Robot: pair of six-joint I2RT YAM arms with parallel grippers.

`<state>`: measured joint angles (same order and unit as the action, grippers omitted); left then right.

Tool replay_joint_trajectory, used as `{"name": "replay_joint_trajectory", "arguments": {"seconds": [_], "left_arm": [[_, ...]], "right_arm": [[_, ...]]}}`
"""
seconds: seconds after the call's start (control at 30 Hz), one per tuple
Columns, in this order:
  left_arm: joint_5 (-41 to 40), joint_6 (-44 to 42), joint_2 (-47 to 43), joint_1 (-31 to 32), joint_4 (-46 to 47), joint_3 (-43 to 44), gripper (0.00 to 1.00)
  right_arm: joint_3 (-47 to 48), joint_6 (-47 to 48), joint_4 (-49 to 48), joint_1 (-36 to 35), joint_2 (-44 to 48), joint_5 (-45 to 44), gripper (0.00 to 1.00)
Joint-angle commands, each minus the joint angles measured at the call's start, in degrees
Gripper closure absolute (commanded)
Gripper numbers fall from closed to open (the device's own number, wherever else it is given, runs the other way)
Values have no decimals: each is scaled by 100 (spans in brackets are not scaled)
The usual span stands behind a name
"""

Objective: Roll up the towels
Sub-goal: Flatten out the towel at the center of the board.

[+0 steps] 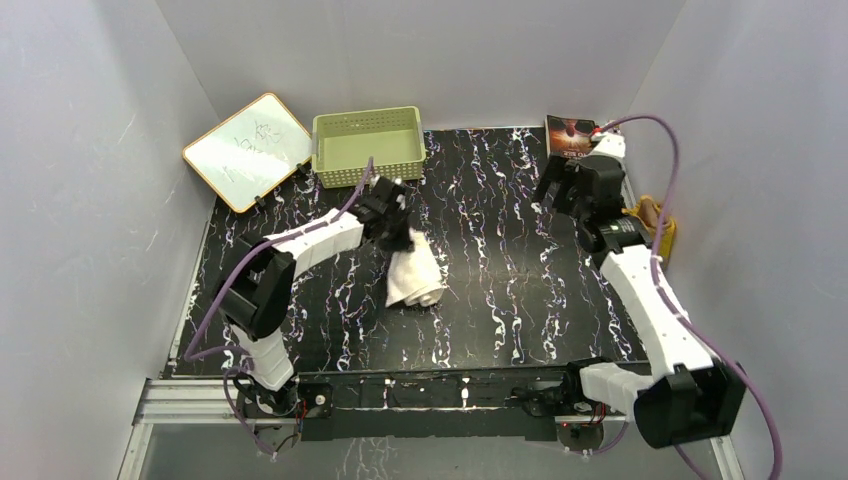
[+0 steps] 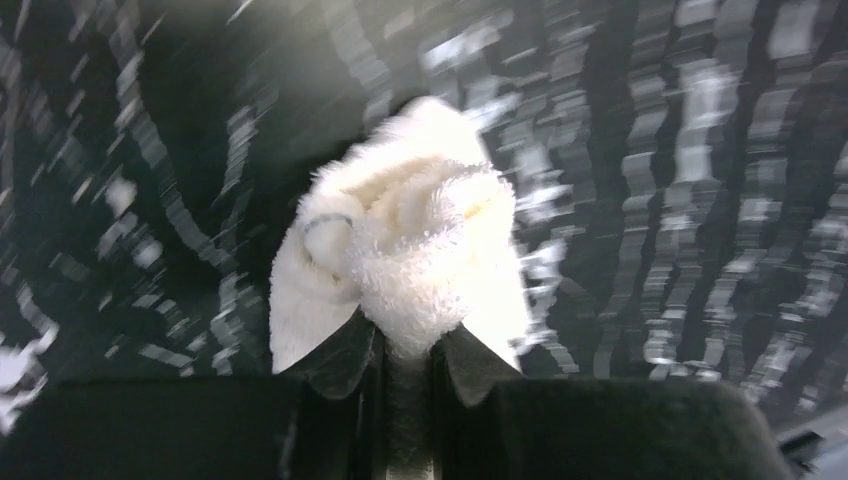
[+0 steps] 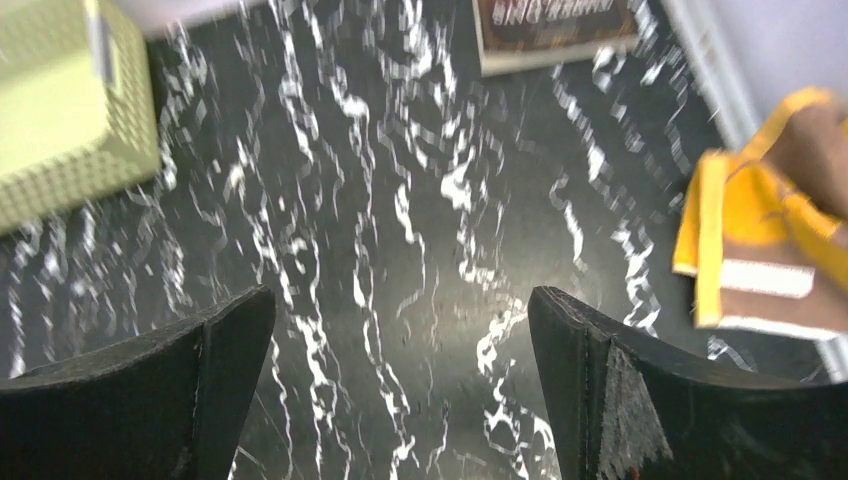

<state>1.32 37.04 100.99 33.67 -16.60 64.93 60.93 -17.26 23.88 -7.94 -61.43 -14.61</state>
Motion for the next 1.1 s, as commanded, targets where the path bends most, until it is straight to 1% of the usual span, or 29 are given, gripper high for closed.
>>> {"name": "replay_joint_trajectory", "arguments": {"seconds": [0.0, 0.07, 0.17, 0.23, 0.3, 0.33, 0.37, 0.43, 0.47, 0.53, 0.6, 0.63, 0.7, 0.8, 0.87, 0.93, 0.97, 1.0, 1.03, 1.07], "left_arm": [[236, -317, -452, 301, 185, 1429, 100], [311, -381, -758, 307, 188, 1780, 100], [357, -579, -1340, 307, 269, 1765, 100], [433, -758, -1817, 273, 209, 1394, 100], [701, -887, -2187, 132, 88, 856, 100], [907, -897, -2452, -15, 91, 463, 100], [1413, -837, -2710, -200, 207, 22, 100], [2520, -575, -3280, -666, 1141, -951, 98], [2873, -399, -3551, -787, 1539, -1346, 97], [3278, -226, -4012, -924, 2034, -1870, 95], [3433, -181, -4332, -964, 2327, -2071, 95], [3481, -174, -4440, -977, 2452, -2113, 95], [3596, -123, -4586, -997, 2779, -2127, 95], [4058, 242, -4482, -1064, 3540, -2068, 96], [4473, 667, -4182, -1093, 4235, -2027, 96], [4897, 1181, -3900, -1091, 5122, -2051, 96], [5024, 1419, -3773, -1099, 5495, -2079, 96], [5128, 1578, -3670, -1104, 5780, -2080, 95], [5169, 1639, -3612, -1119, 5875, -2069, 93], [5146, 1596, -3595, -1148, 5799, -2045, 88]], "right_arm": [[-235, -134, 4, -119, -438, 742, 2], [-269, -107, -111, -240, -524, 767, 2], [-289, -70, -271, -554, -660, 768, 2], [-328, -74, -397, -786, -798, 793, 2], [-404, -53, -640, -1033, -987, 1008, 2], [-462, -26, -843, -1132, -1095, 1277, 2], [-539, -16, -1109, -1217, -1231, 1716, 2], [-744, -66, -1998, -1350, -1543, 2835, 2], [-812, -89, -2378, -1457, -1739, 3442, 2], [-834, -148, -3096, -1759, -2211, 4642, 2], [-761, -236, -3643, -2065, -2526, 5680, 2], [-700, -272, -3818, -2229, -2640, 6033, 2], [-572, -293, -3949, -2471, -2820, 6486, 2], [-437, -304, -3936, -2618, -2974, 6762, 2], [-460, -375, -4080, -2661, -2932, 6863, 2], [-492, -531, -4311, -2670, -2856, 6976, 3], [-482, -615, -4429, -2674, -2824, 7147, 8], [-458, -713, -4548, -2677, -2808, 7253, 19], [-413, -789, -4623, -2675, -2792, 7460, 37], [-357, -852, -4623, -2667, -2757, 7553, 74]]}}
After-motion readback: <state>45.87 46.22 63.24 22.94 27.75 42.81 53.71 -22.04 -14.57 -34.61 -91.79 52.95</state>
